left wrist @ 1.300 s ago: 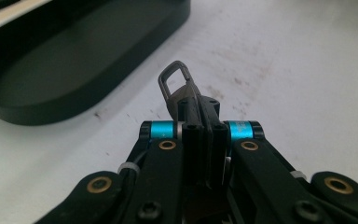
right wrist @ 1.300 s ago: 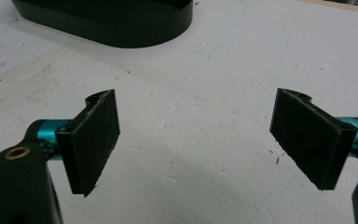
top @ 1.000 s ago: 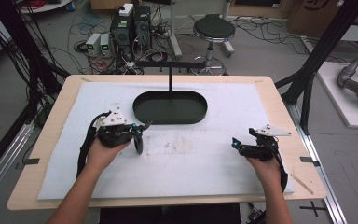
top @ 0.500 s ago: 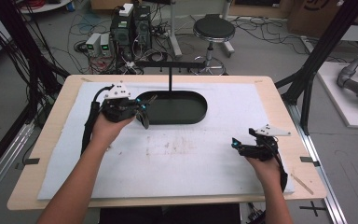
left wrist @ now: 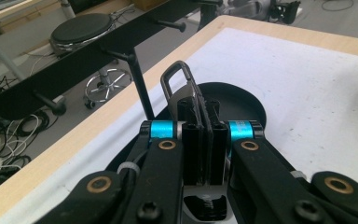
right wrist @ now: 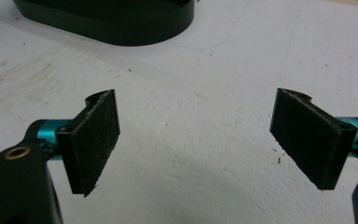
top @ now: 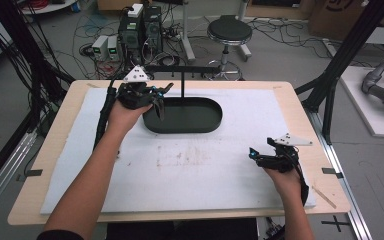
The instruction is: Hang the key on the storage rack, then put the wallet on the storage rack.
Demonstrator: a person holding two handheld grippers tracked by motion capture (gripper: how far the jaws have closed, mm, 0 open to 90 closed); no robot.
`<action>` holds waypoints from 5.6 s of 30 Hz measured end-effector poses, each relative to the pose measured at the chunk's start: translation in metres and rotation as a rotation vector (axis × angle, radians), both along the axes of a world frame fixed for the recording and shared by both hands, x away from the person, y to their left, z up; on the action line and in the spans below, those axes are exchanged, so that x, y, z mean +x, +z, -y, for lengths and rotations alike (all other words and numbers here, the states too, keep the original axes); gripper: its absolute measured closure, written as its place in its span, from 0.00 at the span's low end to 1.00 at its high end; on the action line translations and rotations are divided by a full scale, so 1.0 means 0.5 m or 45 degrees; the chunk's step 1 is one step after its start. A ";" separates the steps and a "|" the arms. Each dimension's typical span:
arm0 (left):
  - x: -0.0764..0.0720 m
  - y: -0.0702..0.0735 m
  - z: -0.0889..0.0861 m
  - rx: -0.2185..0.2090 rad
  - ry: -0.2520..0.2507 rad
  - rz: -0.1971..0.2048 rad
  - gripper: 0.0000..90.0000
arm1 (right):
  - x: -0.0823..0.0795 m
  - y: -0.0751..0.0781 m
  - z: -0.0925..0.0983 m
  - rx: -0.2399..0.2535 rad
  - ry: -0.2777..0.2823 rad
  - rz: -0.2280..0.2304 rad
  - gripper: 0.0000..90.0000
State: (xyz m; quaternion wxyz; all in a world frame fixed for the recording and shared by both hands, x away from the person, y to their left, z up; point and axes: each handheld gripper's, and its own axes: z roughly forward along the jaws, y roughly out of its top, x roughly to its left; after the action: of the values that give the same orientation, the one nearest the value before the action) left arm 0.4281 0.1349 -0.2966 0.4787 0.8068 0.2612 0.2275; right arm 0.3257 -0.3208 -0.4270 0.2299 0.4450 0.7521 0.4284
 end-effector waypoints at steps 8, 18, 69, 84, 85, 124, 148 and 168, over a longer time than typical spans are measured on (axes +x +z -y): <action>0.032 0.008 0.003 -0.003 0.031 0.001 0.98 | 0.001 -0.003 0.004 0.000 -0.003 -0.007 0.18; 0.071 0.016 0.005 -0.016 0.064 0.005 0.98 | -0.002 -0.003 0.008 -0.001 -0.012 -0.001 0.18; 0.091 -0.061 0.029 0.002 0.040 -0.177 0.67 | -0.005 -0.008 0.013 -0.002 -0.011 -0.017 0.18; -0.010 -0.089 -0.043 -0.106 -0.066 -0.210 0.48 | -0.004 -0.012 0.010 -0.004 -0.009 -0.032 0.18; -0.018 -0.092 -0.046 -0.109 -0.076 -0.211 0.47 | -0.004 -0.012 0.010 -0.004 -0.006 -0.031 0.18; -0.181 -0.225 -0.129 -0.096 -0.096 -0.202 0.29 | 0.003 -0.021 0.011 -0.012 -0.011 -0.045 0.18; -0.185 -0.234 -0.159 -0.055 -0.030 -0.219 0.19 | 0.017 -0.026 0.013 -0.026 -0.023 -0.053 0.18; -0.191 -0.213 -0.210 -0.032 0.271 -0.179 0.19 | 0.018 -0.022 0.001 -0.024 0.007 -0.043 0.18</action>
State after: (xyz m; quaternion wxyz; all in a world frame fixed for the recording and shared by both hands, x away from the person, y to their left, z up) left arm 0.3327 0.2398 -0.4032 0.4424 0.7825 0.3809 0.2167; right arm 0.3346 -0.3212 -0.4380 0.2202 0.4480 0.7611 0.4142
